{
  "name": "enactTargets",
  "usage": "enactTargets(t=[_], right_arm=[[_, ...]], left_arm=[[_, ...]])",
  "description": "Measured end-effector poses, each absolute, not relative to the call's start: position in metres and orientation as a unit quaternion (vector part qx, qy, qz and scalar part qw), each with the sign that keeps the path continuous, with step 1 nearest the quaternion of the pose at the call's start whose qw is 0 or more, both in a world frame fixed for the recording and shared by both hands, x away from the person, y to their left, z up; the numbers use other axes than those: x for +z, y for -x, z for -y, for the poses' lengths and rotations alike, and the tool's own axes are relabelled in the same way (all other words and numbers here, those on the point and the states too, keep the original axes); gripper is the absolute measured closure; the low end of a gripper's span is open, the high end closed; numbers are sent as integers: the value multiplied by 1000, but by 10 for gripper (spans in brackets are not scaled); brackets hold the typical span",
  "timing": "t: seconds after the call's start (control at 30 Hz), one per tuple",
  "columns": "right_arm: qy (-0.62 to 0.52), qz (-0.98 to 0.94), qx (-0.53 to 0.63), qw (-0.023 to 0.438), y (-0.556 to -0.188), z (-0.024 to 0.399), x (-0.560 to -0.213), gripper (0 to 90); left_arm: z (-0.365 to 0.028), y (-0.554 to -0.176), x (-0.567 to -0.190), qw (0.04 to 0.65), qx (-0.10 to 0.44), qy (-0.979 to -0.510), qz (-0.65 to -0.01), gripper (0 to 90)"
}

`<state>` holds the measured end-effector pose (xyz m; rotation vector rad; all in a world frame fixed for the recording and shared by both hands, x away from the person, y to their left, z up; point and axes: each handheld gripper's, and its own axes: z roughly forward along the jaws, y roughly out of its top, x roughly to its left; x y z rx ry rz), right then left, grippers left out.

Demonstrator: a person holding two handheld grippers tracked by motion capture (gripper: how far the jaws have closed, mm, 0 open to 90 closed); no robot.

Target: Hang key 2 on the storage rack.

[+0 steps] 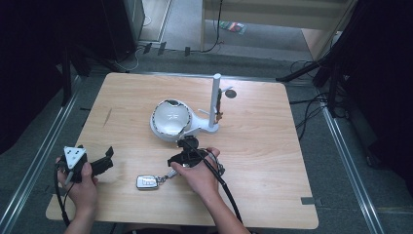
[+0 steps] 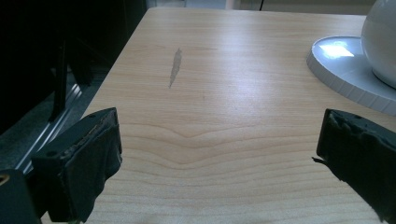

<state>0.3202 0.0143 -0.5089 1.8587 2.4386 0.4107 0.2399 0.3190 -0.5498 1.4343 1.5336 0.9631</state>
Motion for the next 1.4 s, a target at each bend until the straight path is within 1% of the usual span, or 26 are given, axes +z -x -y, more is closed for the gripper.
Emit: enactTargets(t=[0.23,0.33,0.43,0.5,0.53,0.63,0.67,0.8,0.83,0.9,1.0,1.17,1.3,1.4], right_arm=[[-608,-783,125,20,-320,-21,-513,164],[-611,-781,125,16,-321,-23,-514,165],[-609,-784,118,24,-321,-27,-514,169],[-605,-787,114,33,-321,-30,-515,187],[-603,-789,110,37,-320,-31,-515,198],[-592,-798,100,62,-317,-34,-515,288],[-591,-798,96,64,-317,-36,-514,317],[-586,-802,99,61,-318,-32,-513,378],[-589,-800,102,55,-318,-32,-512,377],[-591,-798,115,27,-321,-26,-510,373],[-593,-794,129,37,-321,-20,-503,347],[-575,-803,152,26,-315,-12,-490,294],[-551,-819,156,22,-306,-11,-484,285],[-537,-829,157,26,-303,-10,-482,307]], left_arm=[[-319,-240,-550,404,380,-568,-608,2],[-319,-240,-550,403,380,-568,-608,2],[-319,-240,-550,403,380,-568,-608,2],[-319,-240,-550,403,380,-568,-609,2],[-319,-240,-550,404,379,-568,-609,2],[-319,-240,-550,402,379,-569,-609,2],[-319,-240,-550,403,379,-569,-609,2],[-319,-240,-550,404,380,-568,-608,2],[-319,-240,-550,404,380,-568,-608,2],[-319,-240,-550,402,380,-569,-608,2],[-319,-240,-550,403,380,-569,-608,2],[-318,-240,-550,402,380,-570,-608,2],[-319,-240,-550,403,380,-569,-608,2],[-318,-240,-550,402,380,-570,-608,2]])
